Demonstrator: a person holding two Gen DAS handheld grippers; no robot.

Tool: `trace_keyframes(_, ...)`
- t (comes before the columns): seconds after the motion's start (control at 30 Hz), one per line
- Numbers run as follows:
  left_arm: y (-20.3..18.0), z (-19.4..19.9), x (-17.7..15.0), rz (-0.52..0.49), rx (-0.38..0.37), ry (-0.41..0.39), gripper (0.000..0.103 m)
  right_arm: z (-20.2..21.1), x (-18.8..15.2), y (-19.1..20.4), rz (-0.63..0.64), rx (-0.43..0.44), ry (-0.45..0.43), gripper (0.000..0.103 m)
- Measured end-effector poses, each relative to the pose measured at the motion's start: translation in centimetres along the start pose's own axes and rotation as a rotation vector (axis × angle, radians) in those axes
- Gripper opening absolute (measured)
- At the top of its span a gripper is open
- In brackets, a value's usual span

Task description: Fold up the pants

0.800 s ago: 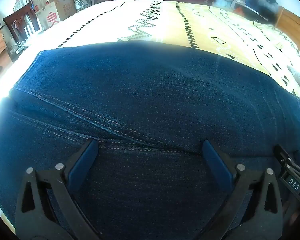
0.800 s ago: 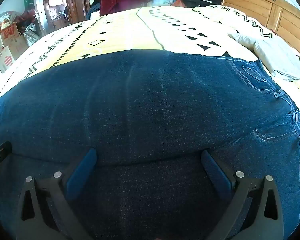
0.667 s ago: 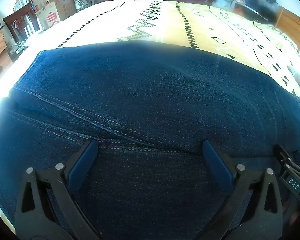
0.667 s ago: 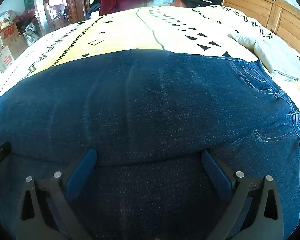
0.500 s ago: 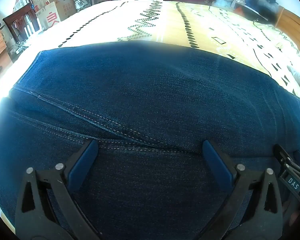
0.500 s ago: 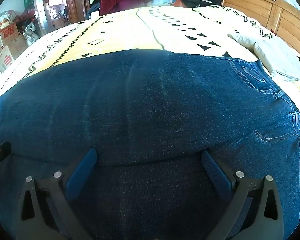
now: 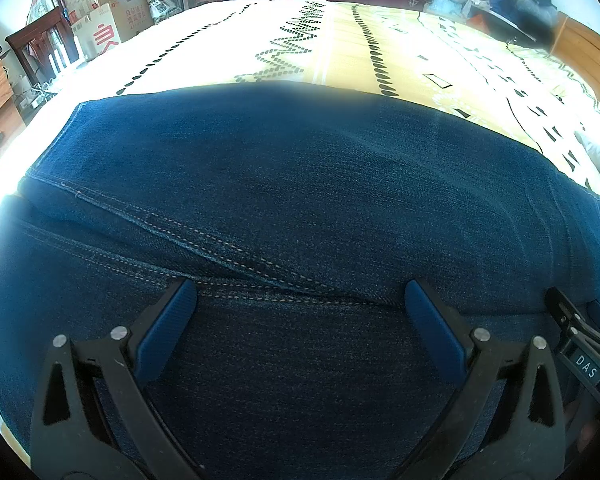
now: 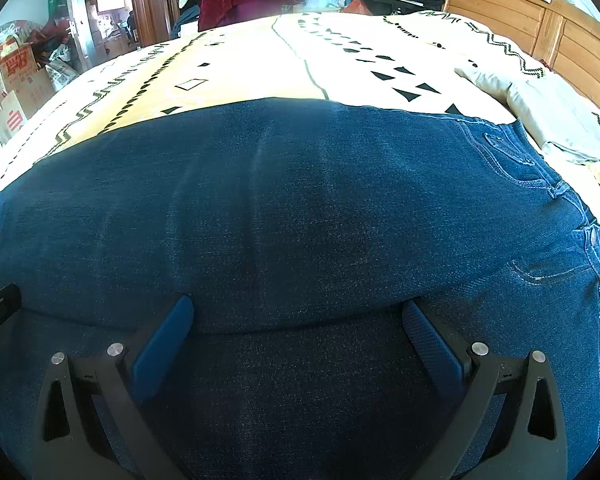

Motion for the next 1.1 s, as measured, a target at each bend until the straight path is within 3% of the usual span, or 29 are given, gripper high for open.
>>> trace_keyframes(1.1, 0.00, 0.01, 0.00, 0.000, 0.000, 0.000, 0.103, -0.03, 0.00, -0.15, -0.001, -0.001, 0.001, 0.103)
Point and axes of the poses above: each gripper's, at about its wrist camera, not at the fingertips, and z roughly against the way its jaws point, y to its left, x to its top, the point moved 7 cm from there along -z, roughly the way its jaws point, and after that the axes turned 15 degrees about z, right-handed, at the moved point
